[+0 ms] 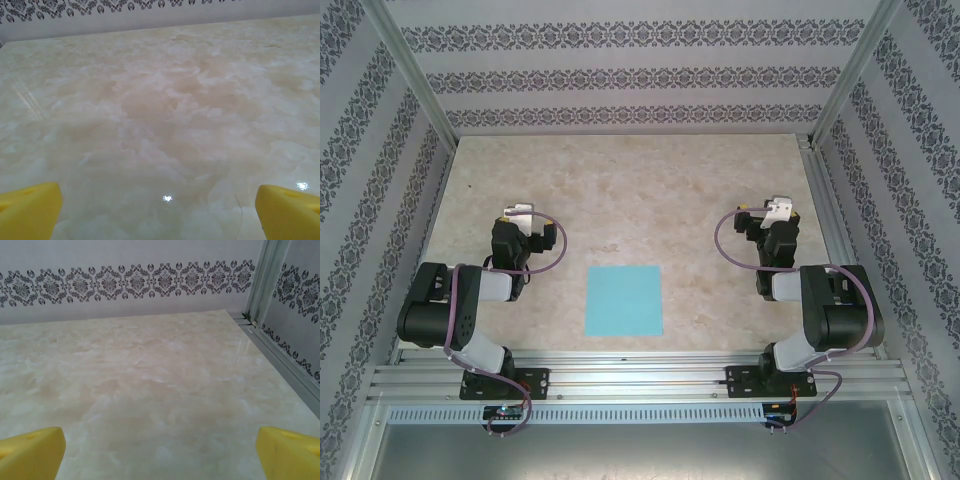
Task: Fold a paper plane with a square sheet of paper (fold left side to right side)
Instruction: Pick up the square sheet of paper from the bottom-center of the table.
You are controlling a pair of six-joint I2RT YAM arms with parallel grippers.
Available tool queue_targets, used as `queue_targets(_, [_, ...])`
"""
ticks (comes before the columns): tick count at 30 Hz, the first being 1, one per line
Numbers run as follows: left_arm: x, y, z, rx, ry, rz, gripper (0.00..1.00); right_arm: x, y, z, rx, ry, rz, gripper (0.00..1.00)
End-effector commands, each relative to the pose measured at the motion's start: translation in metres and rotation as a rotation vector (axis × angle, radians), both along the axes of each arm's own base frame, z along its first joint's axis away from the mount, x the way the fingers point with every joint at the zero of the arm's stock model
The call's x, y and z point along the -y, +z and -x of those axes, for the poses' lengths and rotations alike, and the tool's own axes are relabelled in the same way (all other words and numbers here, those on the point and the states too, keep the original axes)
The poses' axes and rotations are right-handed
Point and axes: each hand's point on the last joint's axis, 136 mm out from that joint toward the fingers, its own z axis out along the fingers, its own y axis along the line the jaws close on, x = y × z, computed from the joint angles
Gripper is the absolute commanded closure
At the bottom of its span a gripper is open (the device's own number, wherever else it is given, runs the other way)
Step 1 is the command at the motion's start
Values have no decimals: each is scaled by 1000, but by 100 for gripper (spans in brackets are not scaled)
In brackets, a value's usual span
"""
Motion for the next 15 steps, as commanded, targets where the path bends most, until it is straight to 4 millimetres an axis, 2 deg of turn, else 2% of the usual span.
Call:
queue_targets(1, [0,11,-6,32,-9,-6,0,-3,6,-1,28,12,4,2])
queue_targets(15, [0,10,-5,30,-10,-3,0,1,5,-1,30,34,-39,2])
